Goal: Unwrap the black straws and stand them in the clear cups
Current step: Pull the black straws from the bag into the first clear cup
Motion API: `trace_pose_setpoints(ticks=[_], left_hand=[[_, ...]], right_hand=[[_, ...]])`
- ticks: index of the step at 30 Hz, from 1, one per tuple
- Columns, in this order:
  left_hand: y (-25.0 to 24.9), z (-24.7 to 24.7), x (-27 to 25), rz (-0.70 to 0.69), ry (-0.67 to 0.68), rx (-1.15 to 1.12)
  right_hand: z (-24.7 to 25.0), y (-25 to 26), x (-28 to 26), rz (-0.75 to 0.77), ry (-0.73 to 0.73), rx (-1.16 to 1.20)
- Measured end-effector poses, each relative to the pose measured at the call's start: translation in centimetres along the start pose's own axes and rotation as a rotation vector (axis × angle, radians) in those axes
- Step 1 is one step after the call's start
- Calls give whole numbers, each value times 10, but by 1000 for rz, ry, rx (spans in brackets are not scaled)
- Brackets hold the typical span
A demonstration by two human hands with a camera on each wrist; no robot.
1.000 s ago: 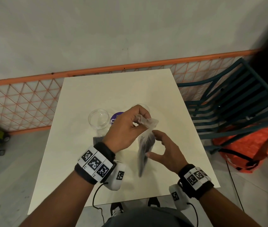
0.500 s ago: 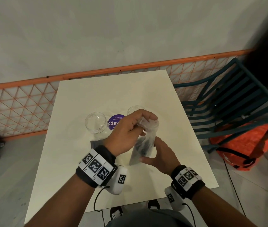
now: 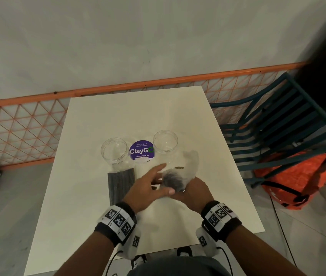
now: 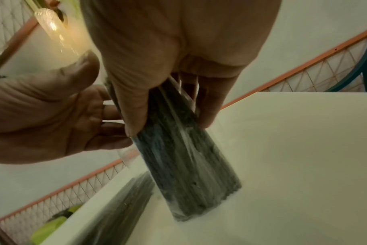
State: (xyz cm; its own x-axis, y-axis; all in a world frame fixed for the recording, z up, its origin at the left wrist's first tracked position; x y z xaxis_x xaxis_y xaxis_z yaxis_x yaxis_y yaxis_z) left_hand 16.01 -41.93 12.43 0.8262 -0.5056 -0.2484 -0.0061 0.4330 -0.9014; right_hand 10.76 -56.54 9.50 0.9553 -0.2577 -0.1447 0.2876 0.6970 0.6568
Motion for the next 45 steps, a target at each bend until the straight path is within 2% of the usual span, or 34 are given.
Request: trace_pose_setpoints(ticks=[3,5,8,12,16,18,23,26,28,32,35,36,40,42,45], left_hand=[[6,-8,0,-80,-70,2],[6,-4,2,-115,-139,-35],[12,3,5,-84,-219,-34],[23,-2,4,-90,-206,-24],[37,-21,2,-30,-39,-54],[40,-25,0,-2,-2,-112],[41,-18,1,-45,-136,-138],[37,-11,0,-101,-247,11],[41,-10,1,-103,-266,112],[60,-19,8,-54,-184,440],[64,-23,8,-39,-110,611],[61,-23,6,-54,-117,575],[41,-24,0,-106,-98,62],[38,-27,-3,-123,-90,36],[39,-25,-6,-140,-146,156]], right_hand=[[1,-1,1,-17,35,-100],[9,3,2,-29,-3,-114],[22,12,4,-12,-80,-42],[19,12,5,-19,-38,-19],[4,4,4,-44,64,-69],[0,2,2,-41,82,-52],[-6,8,-6,44,60,-92],[-6,5,-8,68,28,-50],[-9,0,-8,55,33,21],[-11,1,-10,75,69,81],[-14,6,-13,129,108,23],[-16,6,-14,145,114,-24],[-21,-11,-14,64,116,-144],[-18,-13,-13,20,121,-148],[-13,-8,-17,21,145,-111]])
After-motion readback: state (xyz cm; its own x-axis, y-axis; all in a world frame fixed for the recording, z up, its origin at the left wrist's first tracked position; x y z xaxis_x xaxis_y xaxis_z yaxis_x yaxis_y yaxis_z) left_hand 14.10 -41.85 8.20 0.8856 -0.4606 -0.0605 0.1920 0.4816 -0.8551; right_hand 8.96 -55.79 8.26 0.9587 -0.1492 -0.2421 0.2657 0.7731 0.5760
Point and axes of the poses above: each hand's wrist, its own x-axis towards the middle knuckle, its own z-axis out of the back of the hand, y = z × x, the point moved 8 cm from there along x, towards the middle knuckle, and after that the axes turned 8 degrees about -y, right-handed, at the moved point
